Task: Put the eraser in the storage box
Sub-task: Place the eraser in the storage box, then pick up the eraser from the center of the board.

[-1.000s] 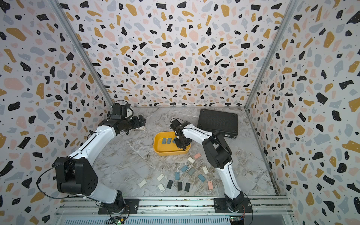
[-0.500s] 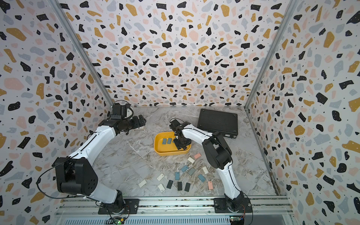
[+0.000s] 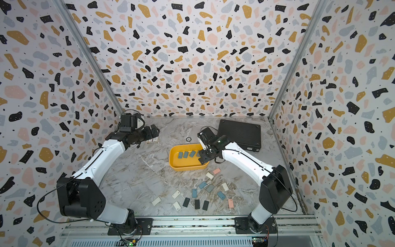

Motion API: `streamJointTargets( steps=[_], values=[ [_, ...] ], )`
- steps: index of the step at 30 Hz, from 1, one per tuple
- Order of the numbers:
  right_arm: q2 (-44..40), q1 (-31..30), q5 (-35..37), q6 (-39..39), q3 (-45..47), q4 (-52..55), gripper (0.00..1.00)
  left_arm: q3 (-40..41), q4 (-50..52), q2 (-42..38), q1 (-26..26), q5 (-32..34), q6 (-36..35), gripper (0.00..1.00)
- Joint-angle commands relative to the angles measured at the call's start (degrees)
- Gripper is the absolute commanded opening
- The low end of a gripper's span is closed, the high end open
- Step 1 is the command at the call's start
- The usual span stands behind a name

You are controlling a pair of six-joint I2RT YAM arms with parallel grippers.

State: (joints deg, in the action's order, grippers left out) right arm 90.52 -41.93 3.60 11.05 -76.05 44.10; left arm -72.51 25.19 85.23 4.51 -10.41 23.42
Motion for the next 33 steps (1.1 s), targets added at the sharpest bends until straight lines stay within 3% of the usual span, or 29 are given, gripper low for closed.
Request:
streamJointTargets(
  steps=[1, 12, 33],
  values=[
    [-2.18, -0.85, -1.08, -1.56, 7.06, -0.72, 0.56, 0.78, -2.11, -1.29, -0.43, -0.93, 0.31, 1.00],
    [-1.96, -2.61, -2.99, -1.56, 16.63, -8.13, 0.54, 1.54, -2.22, -2.06, -0.39, -1.10, 0.38, 1.00],
    [6.59, -2.56, -0.87, -3.06, 15.93, -12.62, 0.51, 1.85, -2.38, -1.96, -0.45, -0.75, 0.27, 1.00]
  ],
)
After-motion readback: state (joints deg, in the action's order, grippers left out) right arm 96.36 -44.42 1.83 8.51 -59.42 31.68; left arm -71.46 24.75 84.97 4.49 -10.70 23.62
